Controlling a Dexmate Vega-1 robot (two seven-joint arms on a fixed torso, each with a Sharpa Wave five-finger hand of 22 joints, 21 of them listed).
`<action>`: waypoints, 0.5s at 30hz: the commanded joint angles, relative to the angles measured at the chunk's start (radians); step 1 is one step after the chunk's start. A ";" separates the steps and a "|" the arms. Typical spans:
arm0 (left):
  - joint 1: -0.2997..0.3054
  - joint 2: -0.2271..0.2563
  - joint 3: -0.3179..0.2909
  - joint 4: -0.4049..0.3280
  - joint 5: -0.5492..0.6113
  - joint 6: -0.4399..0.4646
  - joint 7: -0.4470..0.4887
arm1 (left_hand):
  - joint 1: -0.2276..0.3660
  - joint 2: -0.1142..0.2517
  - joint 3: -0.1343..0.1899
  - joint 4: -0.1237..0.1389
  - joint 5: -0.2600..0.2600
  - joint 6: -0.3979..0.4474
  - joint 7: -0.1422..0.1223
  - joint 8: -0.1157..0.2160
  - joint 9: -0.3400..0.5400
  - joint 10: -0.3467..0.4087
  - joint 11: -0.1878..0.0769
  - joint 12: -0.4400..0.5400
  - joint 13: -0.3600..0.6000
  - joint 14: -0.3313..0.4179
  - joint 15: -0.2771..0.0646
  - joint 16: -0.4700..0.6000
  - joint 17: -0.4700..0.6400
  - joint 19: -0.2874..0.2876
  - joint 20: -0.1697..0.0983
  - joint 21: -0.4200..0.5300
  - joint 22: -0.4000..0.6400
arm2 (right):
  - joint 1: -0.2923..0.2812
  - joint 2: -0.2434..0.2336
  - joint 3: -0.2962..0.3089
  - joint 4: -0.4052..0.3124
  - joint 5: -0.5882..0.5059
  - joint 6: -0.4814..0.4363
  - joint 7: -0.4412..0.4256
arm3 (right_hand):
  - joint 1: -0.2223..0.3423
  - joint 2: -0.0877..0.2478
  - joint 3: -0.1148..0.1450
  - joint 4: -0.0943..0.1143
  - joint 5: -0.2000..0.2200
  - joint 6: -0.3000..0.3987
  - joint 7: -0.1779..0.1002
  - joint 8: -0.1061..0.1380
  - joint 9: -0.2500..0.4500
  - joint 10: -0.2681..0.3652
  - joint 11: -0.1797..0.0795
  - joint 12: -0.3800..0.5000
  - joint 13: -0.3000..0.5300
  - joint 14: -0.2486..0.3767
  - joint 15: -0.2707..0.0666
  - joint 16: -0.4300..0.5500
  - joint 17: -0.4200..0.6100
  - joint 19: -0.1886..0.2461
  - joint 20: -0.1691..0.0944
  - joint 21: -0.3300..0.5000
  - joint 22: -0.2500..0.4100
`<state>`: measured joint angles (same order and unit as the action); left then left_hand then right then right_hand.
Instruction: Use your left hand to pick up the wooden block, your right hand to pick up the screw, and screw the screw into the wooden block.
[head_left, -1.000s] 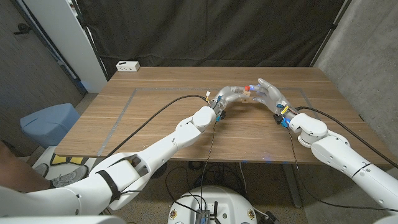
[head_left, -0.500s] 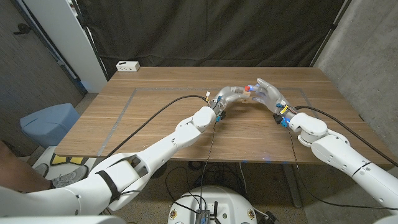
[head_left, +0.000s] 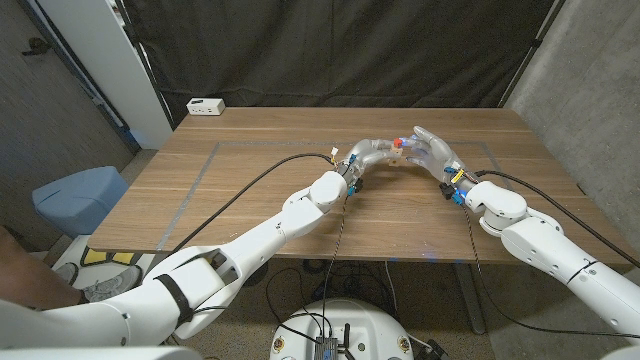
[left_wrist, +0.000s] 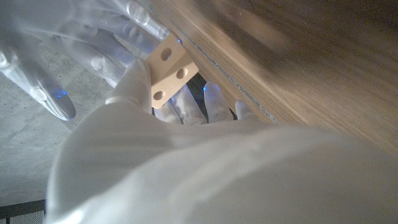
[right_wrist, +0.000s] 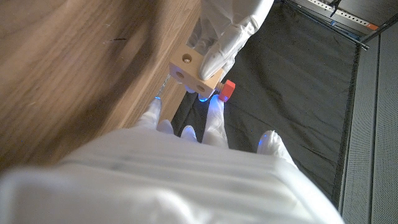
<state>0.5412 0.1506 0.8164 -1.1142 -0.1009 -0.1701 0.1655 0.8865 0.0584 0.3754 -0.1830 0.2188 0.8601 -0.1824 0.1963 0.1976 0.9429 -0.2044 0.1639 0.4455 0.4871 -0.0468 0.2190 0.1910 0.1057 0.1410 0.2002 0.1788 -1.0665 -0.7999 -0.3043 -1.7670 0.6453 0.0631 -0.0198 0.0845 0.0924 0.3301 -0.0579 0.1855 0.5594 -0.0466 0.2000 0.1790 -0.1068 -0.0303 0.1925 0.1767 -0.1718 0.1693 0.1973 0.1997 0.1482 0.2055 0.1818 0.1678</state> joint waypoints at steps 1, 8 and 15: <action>-0.004 -0.003 0.000 0.007 -0.004 0.003 -0.003 | -0.026 0.059 0.027 0.026 0.004 0.068 0.055 0.009 0.005 0.012 -0.006 0.070 0.092 0.010 -0.064 0.002 0.003 0.004 0.005 0.007 0.005 | -0.006 0.000 0.004 -0.002 0.006 -0.007 -0.009 | -0.003 0.007 0.009 -0.001 0.008 0.011 0.002 0.006 0.001 0.008 -0.004 0.007 0.003 -0.004 -0.008 0.006 0.001 0.008 0.003 0.006 0.002; -0.007 -0.005 0.000 0.014 -0.007 0.003 -0.006 | -0.026 0.059 0.027 0.027 0.004 0.069 0.056 0.009 0.005 0.014 -0.006 0.072 0.092 0.010 -0.064 0.002 0.003 0.004 0.005 0.007 0.005 | -0.013 0.000 0.007 -0.006 0.008 -0.008 -0.017 | -0.002 0.009 0.011 -0.002 0.008 0.023 0.000 0.007 0.001 0.018 -0.013 0.009 0.003 0.002 -0.011 0.008 0.000 0.010 0.003 0.007 0.002; -0.011 -0.010 -0.001 0.028 -0.012 -0.003 -0.009 | -0.026 0.059 0.028 0.027 0.004 0.069 0.054 0.009 0.005 0.014 -0.006 0.072 0.092 0.011 -0.064 0.001 0.002 0.005 0.004 0.007 0.005 | -0.016 -0.002 0.008 -0.011 0.008 -0.012 -0.021 | -0.001 0.009 0.014 -0.003 0.008 0.046 0.004 0.011 0.001 0.039 -0.019 0.013 0.003 0.014 -0.015 0.011 -0.001 0.014 0.003 0.008 0.002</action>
<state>0.5356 0.1466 0.8164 -1.1024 -0.1067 -0.1678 0.1616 0.8865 0.0584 0.3754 -0.1830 0.2185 0.8600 -0.1824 0.1964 0.1980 0.9422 -0.2038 0.1639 0.4455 0.4872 -0.0468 0.2190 0.1910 0.1057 0.1410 0.2002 0.1788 -1.0763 -0.8000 -0.2989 -1.7707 0.6510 0.0569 -0.0324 0.0845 0.0924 0.3343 -0.0621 0.1855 0.5897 -0.0448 0.2037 0.1758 -0.0762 -0.0467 0.1965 0.1769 -0.1592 0.1569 0.2050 0.1999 0.1575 0.2074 0.1817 0.1678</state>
